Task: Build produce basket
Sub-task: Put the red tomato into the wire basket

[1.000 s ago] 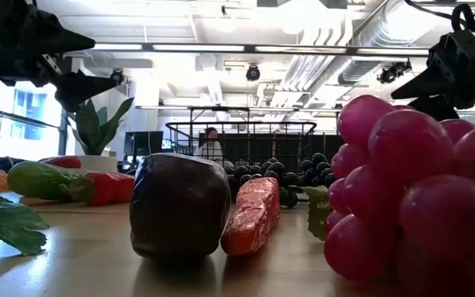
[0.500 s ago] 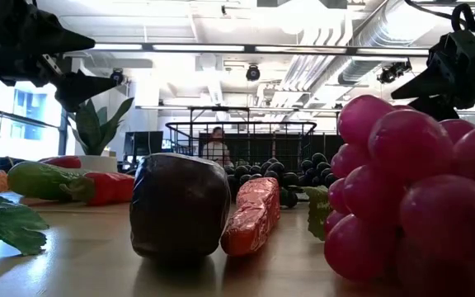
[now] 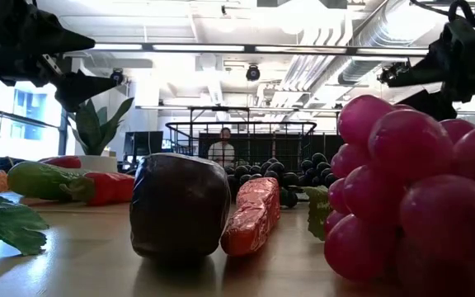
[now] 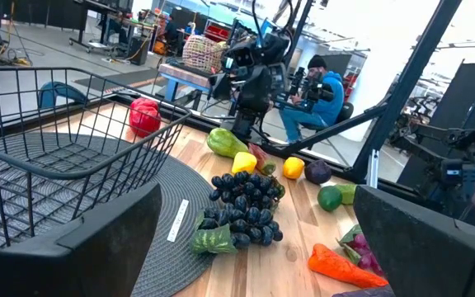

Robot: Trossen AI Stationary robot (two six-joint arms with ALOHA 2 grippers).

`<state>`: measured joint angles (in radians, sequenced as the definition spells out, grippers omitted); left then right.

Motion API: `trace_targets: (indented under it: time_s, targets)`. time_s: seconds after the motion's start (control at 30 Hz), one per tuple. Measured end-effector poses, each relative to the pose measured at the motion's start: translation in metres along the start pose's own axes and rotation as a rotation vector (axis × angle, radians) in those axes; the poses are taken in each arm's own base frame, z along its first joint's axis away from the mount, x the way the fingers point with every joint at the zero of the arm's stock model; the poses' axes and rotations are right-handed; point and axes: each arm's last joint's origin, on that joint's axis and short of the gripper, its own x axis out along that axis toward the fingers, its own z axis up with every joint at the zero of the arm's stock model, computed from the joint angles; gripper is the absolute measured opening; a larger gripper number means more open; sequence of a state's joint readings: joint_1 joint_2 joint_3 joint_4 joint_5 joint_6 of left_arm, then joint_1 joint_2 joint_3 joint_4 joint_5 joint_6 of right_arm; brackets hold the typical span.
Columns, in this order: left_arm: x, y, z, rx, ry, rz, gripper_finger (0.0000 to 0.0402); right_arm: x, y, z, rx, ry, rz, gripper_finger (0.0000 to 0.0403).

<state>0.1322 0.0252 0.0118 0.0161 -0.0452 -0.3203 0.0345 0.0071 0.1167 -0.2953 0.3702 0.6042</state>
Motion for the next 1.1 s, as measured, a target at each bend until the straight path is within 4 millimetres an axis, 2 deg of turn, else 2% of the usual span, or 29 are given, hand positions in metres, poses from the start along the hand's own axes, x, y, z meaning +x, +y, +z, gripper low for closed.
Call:
trace_targets:
  time_s: [0.13, 0.57, 0.67, 0.87, 0.97, 1.1]
  targets:
    - [0.000, 0.000, 0.000, 0.000, 0.001, 0.000, 0.0390, 0.000, 0.002, 0.003, 0.151, -0.029, 0.023, 0.0279]
    - [0.000, -0.001, 0.003, -0.003, -0.026, -0.009, 0.0390, -0.003, 0.013, 0.020, 0.350, -0.176, 0.158, 0.0279]
    - [0.000, -0.002, 0.007, -0.005, -0.067, -0.022, 0.0390, -0.006, 0.016, 0.027, 0.354, -0.206, 0.182, 0.0279]
    - [-0.001, -0.004, 0.013, -0.008, -0.131, -0.044, 0.0390, -0.014, 0.032, 0.056, 0.273, -0.240, 0.179, 0.0279]
    - [-0.001, -0.005, 0.015, -0.017, -0.156, -0.053, 0.0390, -0.016, 0.041, 0.071, 0.208, -0.200, 0.140, 0.0279]
    - [-0.002, -0.005, 0.017, -0.117, -0.169, -0.066, 0.0390, -0.016, 0.052, 0.088, 0.150, -0.117, 0.059, 0.0279]
